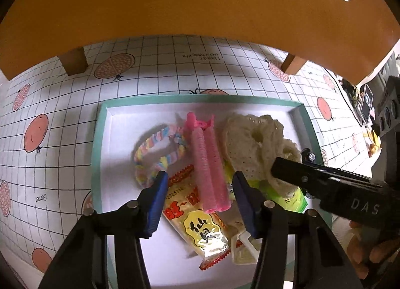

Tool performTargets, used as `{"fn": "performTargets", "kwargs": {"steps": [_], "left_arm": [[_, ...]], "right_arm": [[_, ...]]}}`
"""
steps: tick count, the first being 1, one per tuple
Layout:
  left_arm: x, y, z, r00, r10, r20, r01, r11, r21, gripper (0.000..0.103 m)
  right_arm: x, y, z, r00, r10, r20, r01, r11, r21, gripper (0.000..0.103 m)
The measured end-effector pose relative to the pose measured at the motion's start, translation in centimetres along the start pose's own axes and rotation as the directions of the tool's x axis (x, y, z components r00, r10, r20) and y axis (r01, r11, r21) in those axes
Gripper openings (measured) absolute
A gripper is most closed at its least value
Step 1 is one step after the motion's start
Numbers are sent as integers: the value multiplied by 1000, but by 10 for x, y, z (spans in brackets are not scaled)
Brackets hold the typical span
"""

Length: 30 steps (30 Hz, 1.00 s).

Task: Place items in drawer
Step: 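Grasp the pink hair roller with the left tool while the right grasps the white lace cloth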

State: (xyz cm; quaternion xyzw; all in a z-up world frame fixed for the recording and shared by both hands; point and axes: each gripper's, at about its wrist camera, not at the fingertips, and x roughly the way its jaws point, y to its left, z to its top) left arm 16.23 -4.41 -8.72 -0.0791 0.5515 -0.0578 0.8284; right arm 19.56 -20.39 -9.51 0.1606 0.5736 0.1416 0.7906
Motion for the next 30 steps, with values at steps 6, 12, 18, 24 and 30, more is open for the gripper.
{"fn": "performTargets", "kwargs": {"steps": [6,12,18,24,30], "left_arm": [[7,-5,0,1000,14,-20,-13,1000,26,43],[12,-6,2,998,44,-33,-43,999,31,42],[12,-9,4,997,73,-34,-72,997,29,33],[9,-13,2,994,106,-24,-105,994,34,28],[-1,-12,1,992,124,2,-124,992,20,28]], "right_arm": [[10,5,-1,1000,6,-9,-7,1000,-15,52],[20,2,-3,999,27,-26,-27,1000,-2,44],[18,-10,-3,996,85,-6,-84,995,58,28],[10,-20,-2,989,140,37,-144,984,109,16],[1,-23,-1,978,192,79,-200,972,121,16]]}}
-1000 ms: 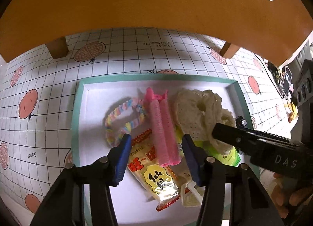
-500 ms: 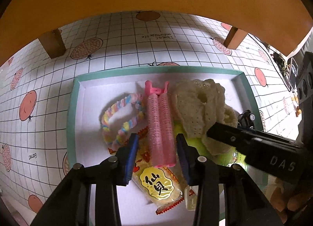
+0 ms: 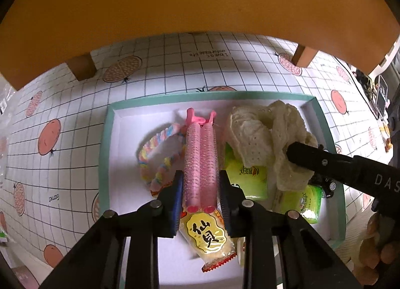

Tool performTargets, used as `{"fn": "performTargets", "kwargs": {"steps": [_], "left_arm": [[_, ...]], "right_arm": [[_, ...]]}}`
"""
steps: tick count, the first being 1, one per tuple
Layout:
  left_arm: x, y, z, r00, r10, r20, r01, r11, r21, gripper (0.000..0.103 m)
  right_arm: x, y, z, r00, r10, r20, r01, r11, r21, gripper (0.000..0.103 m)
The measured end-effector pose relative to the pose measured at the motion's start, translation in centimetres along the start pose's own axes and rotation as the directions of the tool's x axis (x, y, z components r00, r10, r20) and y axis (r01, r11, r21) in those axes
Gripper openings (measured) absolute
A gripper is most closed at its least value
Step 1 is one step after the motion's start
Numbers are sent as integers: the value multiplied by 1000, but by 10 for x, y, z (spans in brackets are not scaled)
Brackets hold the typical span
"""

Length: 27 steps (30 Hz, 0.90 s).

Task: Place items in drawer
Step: 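Grasp the pink hair roller with the left tool while the right grasps the white lace cloth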

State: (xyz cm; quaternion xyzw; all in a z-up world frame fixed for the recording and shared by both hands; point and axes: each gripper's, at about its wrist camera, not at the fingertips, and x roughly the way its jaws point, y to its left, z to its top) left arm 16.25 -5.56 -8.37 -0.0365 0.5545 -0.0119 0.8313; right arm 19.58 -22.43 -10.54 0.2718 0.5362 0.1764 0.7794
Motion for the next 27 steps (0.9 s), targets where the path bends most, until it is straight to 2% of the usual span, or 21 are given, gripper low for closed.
{"fn": "performTargets", "kwargs": {"steps": [6,11,27], "left_arm": [[-14,5,0,999,17,36,-17,1000,-17,28],[-31,9,1,997,5,75,-2,999,-33,28],[-69,40,-4,991,-26,130,44,989,-142,28]], "right_arm": [[-8,-2,2,998,47,29,-47,999,14,16],[-18,-4,1,996,72,53,-73,997,20,16],[-37,-10,-6,992,95,80,-100,993,64,16]]}}
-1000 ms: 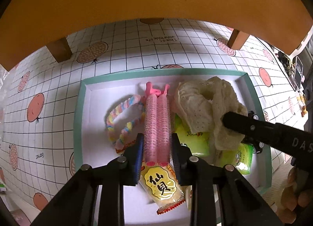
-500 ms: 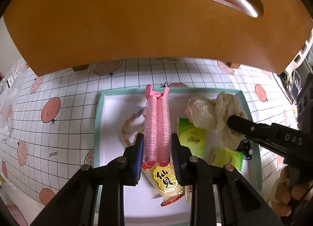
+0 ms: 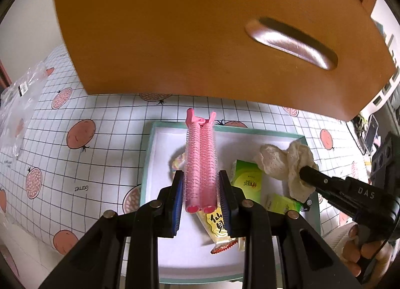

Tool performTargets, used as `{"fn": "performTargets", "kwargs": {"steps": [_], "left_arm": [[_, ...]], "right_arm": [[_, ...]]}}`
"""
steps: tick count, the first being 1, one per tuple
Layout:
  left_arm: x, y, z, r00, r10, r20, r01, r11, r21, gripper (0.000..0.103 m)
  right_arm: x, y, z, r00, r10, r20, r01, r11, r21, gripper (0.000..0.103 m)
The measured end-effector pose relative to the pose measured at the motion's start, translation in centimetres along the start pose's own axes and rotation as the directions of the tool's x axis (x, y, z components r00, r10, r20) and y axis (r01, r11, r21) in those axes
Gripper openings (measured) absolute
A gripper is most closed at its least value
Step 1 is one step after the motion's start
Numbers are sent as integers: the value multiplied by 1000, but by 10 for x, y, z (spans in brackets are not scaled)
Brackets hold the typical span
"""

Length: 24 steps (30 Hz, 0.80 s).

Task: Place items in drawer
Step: 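Grasp the pink hair roller with the left tool while the right grasps the white lace cloth, then lift the roller and lace cloth up into the open lower drawer with both tools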

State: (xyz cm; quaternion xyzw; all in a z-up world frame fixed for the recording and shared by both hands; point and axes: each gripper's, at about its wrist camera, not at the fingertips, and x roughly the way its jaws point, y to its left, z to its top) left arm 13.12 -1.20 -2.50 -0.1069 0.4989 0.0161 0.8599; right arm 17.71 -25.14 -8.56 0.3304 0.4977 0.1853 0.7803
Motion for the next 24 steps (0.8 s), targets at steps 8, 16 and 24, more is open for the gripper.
{"fn": "performTargets", "kwargs": {"steps": [8,16,24], "left_arm": [[-17,8,-1,999,-27,23,28,999,-34,28],[-29,8,4,997,-68,46,71,995,-66,28],[-47,0,11,993,-105,62,110,991,-74,28]], "right_arm": [[-19,9,-8,1000,5,30,-5,1000,9,16],[-42,37,-18,997,-56,54,60,994,-87,16],[-68,61,-25,994,-67,91,79,987,-143,16]]}}
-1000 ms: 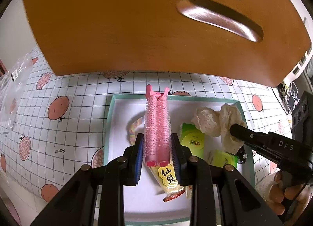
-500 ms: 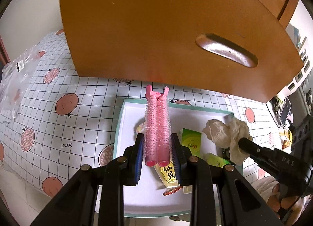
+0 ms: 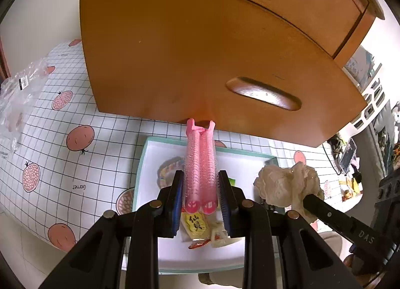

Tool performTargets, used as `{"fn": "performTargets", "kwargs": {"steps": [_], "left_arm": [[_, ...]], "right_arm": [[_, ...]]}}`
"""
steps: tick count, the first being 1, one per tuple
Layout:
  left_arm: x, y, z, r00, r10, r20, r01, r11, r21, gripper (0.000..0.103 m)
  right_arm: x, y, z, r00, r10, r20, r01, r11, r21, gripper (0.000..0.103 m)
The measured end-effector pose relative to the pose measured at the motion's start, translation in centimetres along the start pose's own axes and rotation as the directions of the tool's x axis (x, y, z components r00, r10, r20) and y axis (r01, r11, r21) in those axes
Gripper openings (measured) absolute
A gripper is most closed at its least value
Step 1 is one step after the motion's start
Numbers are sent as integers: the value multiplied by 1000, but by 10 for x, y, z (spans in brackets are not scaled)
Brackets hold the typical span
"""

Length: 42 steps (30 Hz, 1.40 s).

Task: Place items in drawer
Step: 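Lift the roller and lace cloth up into the open lower drawer with both tools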

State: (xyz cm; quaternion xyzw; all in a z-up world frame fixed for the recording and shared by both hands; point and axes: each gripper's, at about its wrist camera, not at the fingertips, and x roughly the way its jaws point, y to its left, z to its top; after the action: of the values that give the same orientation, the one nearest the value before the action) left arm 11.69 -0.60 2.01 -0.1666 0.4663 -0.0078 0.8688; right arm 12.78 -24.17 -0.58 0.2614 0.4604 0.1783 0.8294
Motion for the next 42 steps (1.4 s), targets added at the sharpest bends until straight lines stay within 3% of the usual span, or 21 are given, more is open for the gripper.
{"fn": "performTargets", "kwargs": {"steps": [9,20,23,29,35,42], "left_arm": [[-15,-17,5,999,-47,-9,47,999,12,28],[-58,-41,17,987,-153,58,152,988,15,28],[-73,-47,21,973,-215,80,214,977,25,28],[-110,-54,33,948,-274,161,268,962,55,28],[-137,-55,47,922,-294,253,277,956,102,28],[-144,-48,72,906,-301,297,279,954,113,28]], "right_arm": [[-28,22,5,999,3,50,0,999,-47,16],[-77,56,15,986,37,163,-17,992,-124,16],[-92,65,20,978,53,200,-25,990,-141,16],[-119,82,30,962,69,265,-20,983,-184,16],[-139,99,43,945,93,313,-27,977,-210,16],[-148,112,63,939,73,335,4,974,-225,16]]}}
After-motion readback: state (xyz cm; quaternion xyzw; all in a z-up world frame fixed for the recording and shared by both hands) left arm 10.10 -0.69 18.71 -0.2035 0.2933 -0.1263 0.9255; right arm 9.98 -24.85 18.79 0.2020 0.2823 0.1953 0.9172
